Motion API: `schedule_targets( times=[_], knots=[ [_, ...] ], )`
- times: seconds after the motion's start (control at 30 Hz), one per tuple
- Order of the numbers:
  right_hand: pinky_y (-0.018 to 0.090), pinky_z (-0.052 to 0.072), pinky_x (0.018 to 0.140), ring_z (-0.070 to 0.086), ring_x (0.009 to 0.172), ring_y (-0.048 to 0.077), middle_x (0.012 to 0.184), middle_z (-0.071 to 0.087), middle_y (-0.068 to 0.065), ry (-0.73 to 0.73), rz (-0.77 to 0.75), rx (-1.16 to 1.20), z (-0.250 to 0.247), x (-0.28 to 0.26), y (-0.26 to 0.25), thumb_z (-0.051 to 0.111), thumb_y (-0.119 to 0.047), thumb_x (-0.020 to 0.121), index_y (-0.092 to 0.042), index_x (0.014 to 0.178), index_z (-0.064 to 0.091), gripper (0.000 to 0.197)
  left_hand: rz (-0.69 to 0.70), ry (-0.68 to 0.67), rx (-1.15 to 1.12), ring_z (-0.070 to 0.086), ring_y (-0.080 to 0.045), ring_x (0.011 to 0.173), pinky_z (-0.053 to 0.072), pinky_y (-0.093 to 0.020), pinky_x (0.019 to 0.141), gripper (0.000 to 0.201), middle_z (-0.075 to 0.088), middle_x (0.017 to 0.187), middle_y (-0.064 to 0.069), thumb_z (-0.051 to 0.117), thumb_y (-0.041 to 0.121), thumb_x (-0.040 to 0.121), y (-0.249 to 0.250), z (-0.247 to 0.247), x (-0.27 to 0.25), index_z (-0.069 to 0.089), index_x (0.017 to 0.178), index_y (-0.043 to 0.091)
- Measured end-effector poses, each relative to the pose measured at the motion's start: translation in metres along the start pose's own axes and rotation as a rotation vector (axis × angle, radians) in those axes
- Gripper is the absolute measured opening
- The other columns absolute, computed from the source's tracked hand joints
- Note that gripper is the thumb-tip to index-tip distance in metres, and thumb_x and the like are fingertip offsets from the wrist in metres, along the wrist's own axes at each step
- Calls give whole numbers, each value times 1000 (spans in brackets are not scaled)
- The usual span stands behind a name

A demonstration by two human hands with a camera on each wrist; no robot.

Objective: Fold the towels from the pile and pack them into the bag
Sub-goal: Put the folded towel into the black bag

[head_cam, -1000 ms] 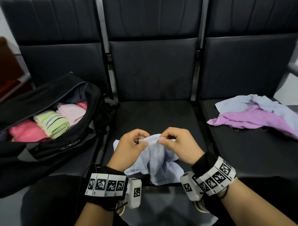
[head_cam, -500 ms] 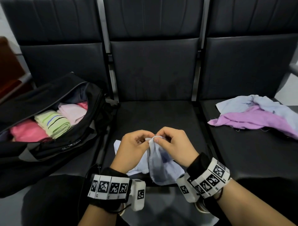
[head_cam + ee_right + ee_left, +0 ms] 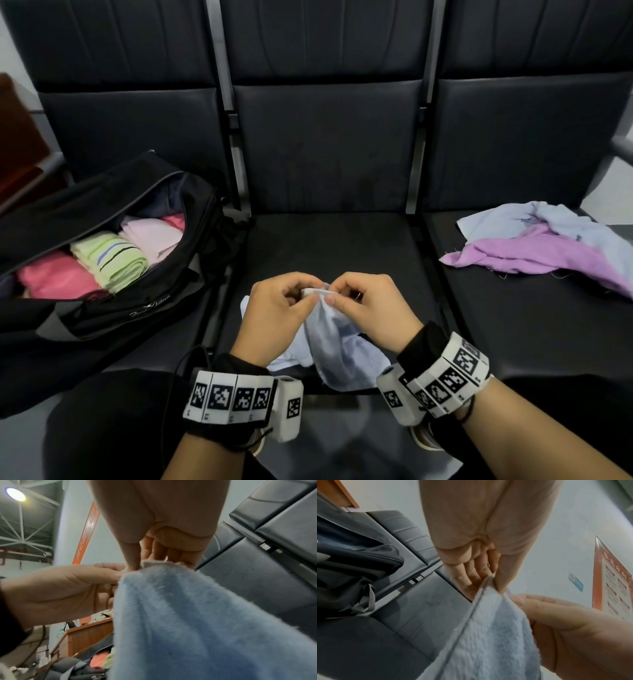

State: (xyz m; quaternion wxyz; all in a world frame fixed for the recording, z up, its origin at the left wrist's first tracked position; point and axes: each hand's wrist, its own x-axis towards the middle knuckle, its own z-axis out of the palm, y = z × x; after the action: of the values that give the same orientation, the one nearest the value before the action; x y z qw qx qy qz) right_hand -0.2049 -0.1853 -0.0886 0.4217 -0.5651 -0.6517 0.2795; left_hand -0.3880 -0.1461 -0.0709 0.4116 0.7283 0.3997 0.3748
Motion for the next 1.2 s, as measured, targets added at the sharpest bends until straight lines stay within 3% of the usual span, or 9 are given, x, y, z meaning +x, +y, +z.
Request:
schedule_targets(
  times=[0.1, 0.23, 0.37, 0.43, 0.53, 0.67, 0.8, 0.93, 1.2],
  knots=[
    [19, 43, 59, 52, 58, 6, 63, 59, -5, -120, -3, -94, -8, -2, 19, 72, -31, 84, -23, 69, 62, 20, 76, 103, 36, 68, -4, 77, 50, -15, 68, 34, 73, 84, 15, 66, -7, 82, -3, -6, 1, 75, 87, 25],
    [37, 46, 70, 52, 64, 18, 60, 53, 1, -308, 94, -473, -18, -6, 57, 72, -30, 80, -15, 60, 48, 34, 162, 250, 75, 65, -10, 78, 47, -16, 69, 35, 70, 87, 7, 60, -13, 79, -4, -22, 7, 73, 90, 18],
    [32, 32, 74, 59, 83, 20, 61, 50, -6, -421, 103, -725, -24, -16, 85, 68, -42, 81, -22, 58, 41, 40, 202, 409, 69, 60, -3, 74, 43, -11, 69, 27, 67, 85, 7, 57, -3, 80, 3, -40, 9, 70, 88, 20],
    [32, 34, 80, 58, 92, 15, 70, 61, -9, -411, 84, -779, -29, -19, 91, 63, -48, 85, -22, 65, 52, 34, 203, 506, 68, 57, 2, 70, 41, -8, 67, 23, 67, 81, 9, 57, 4, 81, 5, -51, 11, 69, 86, 23],
    [30, 33, 84, 53, 101, 10, 90, 69, -10, -367, 53, -830, -36, -18, 91, 61, -52, 88, -22, 85, 67, 31, 193, 595, 72, 57, 5, 70, 42, -9, 68, 21, 68, 80, 13, 58, 9, 81, 7, -67, 14, 69, 88, 25],
    [33, 36, 82, 56, 100, 16, 96, 66, -10, -233, -54, -825, -49, -13, 78, 66, -39, 88, -27, 95, 72, 15, 190, 657, 117, 59, 8, 74, 42, -5, 70, 22, 68, 82, 18, 56, 10, 81, 9, -81, 17, 70, 91, 23],
    [38, 47, 71, 60, 76, 22, 96, 59, 1, -58, -144, -786, -66, -3, 61, 75, -18, 83, -18, 89, 77, 6, 143, 694, 158, 57, 7, 69, 42, -5, 67, 25, 68, 85, 13, 56, 2, 81, 6, -96, 22, 70, 93, 20],
    [40, 45, 75, 51, 84, 20, 93, 69, -9, -29, -155, -803, -82, 12, 45, 73, -21, 87, -21, 88, 80, 7, 117, 696, 223, 61, -6, 75, 48, -16, 71, 25, 71, 91, 0, 58, 0, 81, 7, -109, 30, 72, 94, 16],
    [16, 48, 70, 64, 73, 9, 76, 70, -3, 442, -83, -268, -114, 43, 9, 84, -10, 75, -17, 72, 73, 13, 137, 800, 282, 64, -21, 80, 52, -35, 77, 25, 70, 87, -4, 54, 2, 78, 23, -133, 49, 71, 89, 17]
  ],
)
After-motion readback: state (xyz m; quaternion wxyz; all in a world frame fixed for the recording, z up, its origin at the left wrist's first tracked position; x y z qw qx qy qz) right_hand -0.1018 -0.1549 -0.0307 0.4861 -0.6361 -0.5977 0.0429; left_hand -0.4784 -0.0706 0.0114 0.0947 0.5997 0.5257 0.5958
